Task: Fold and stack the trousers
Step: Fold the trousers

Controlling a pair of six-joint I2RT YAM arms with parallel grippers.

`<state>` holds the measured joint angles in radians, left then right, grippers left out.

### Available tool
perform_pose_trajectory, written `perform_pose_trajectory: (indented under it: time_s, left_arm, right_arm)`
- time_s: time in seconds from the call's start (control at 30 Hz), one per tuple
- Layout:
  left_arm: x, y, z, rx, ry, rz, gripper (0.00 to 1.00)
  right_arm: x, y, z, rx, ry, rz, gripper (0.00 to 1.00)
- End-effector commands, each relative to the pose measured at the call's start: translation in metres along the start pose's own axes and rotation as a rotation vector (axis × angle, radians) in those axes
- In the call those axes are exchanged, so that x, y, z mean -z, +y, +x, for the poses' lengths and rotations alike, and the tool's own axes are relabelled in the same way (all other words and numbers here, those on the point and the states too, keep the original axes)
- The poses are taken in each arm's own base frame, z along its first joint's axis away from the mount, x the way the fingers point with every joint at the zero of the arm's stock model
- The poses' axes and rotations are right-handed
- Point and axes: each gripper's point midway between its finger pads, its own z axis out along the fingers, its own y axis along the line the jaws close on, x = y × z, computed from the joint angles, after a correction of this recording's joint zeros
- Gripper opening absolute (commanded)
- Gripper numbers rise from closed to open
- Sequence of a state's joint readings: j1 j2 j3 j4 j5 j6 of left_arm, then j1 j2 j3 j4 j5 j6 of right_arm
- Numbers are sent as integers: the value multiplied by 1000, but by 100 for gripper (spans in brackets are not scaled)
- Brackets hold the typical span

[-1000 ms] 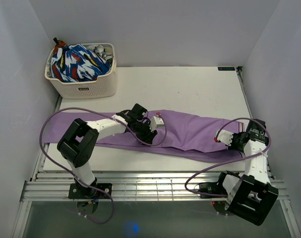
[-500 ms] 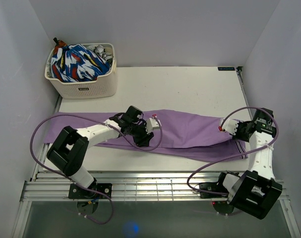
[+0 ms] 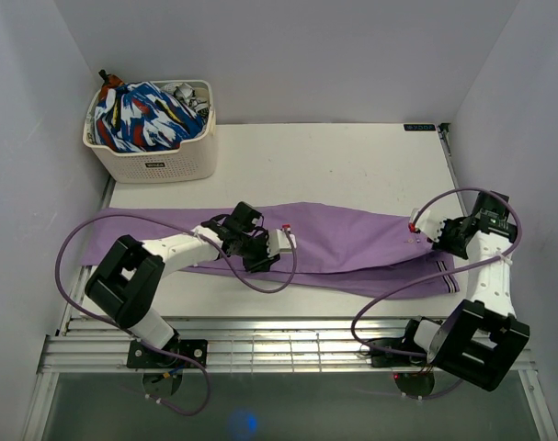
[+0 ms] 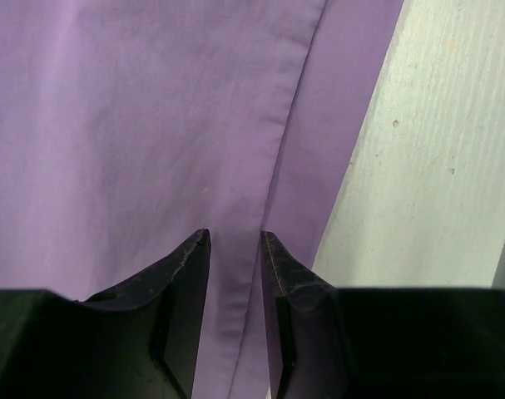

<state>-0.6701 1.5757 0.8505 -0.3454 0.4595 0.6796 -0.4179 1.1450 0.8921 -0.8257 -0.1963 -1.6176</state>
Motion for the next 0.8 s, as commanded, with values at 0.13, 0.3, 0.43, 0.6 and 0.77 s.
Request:
perform_pose_trajectory:
  time_s: [0.13, 0.3, 0.43, 0.6, 0.77]
  left_arm:
    - [1, 7, -25, -90, -68, -8, 48]
    - [-4, 1, -25, -133, -60, 3, 52]
    - [-6, 5, -23, -143, -51, -33, 51]
    - [-6, 15, -24, -153, -56, -92, 51]
    - [-6, 21, -20, -163, -41, -126, 40]
  right_arm:
    - [7, -13, -5, -61, -25, 13, 8]
    - [10, -18, -12, -132, -58, -32, 8]
    - [21, -31, -23, -167, -102, -31, 8]
    - [23, -33, -26, -193, -116, -54, 8]
    - [23, -33, -25, -195, -112, -56, 8]
